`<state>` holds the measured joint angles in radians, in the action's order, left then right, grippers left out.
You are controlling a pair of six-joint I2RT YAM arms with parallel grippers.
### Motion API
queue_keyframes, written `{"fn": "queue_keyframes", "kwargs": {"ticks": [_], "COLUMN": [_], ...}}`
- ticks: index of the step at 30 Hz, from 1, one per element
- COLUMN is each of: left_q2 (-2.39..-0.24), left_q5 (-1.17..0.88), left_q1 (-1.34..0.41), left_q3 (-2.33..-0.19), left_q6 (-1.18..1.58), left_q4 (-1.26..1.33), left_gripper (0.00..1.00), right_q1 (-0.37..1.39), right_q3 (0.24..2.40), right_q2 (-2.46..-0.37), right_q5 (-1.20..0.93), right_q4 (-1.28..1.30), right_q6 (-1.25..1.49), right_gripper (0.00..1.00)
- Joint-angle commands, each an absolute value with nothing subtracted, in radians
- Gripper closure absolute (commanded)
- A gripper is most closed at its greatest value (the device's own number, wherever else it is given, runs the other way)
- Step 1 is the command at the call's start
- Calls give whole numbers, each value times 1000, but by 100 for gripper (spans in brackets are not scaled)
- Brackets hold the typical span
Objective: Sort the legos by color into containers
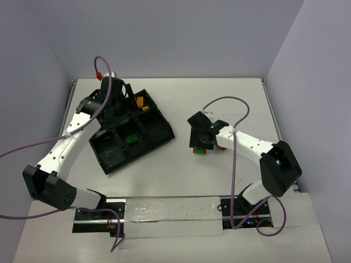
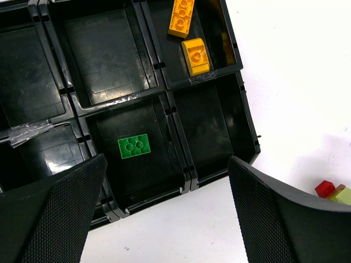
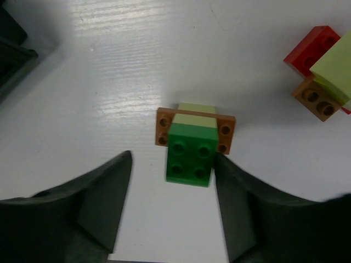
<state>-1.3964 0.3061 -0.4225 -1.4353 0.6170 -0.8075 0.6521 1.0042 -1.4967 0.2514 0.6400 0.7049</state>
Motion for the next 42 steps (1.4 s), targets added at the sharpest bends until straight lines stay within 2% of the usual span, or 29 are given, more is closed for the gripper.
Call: {"fn": "queue_keyframes", "kwargs": {"ticks": [1, 9, 15, 20, 23, 26, 28, 30, 36, 39, 42], "left_q2": [-1369, -1368, -1372, -1375, -1381, -1379, -1379, -1381, -1362, -1335, -1359], "left_q5": [302, 305, 304, 306, 310, 310, 312, 314, 217, 81, -84], "left_q1": [-417, -416, -417, -416, -417, -416, -416, -416, -416, -417, -417], "left_q3": [-1457, -1456, -1455, -1451, -1448, -1447, -1448, -1448, -1374, -1320, -1357], "left_q6": [617, 611, 610, 607, 609, 608, 607, 607, 554, 514, 490], "left_q4": [-804, -805, -803, -797, -799, -798, -798, -798, -696, -597, -602], "left_gripper": [1, 1, 1, 1, 1, 1, 1, 1, 1, 3, 7], "right_q1": [663, 666, 670, 672, 672, 673, 674, 675, 672, 661, 658], "right_q3": [1006, 1025, 1027, 1035, 1040, 1050, 1064, 1091, 1224, 1300, 1330], "right_q2": [-1476, -1508, -1515, -1530, -1531, -1527, -1518, -1504, -1447, -1428, -1399], "right_q5": [305, 319, 329, 344, 350, 349, 345, 330, 186, 55, -61], "right_q4": [649, 655, 658, 671, 674, 681, 688, 699, 725, 718, 663], "right_q6": [707, 703, 706, 714, 718, 713, 706, 691, 602, 547, 512], "right_gripper": [40, 40, 46, 47, 55, 73, 90, 98, 100, 100, 100]}}
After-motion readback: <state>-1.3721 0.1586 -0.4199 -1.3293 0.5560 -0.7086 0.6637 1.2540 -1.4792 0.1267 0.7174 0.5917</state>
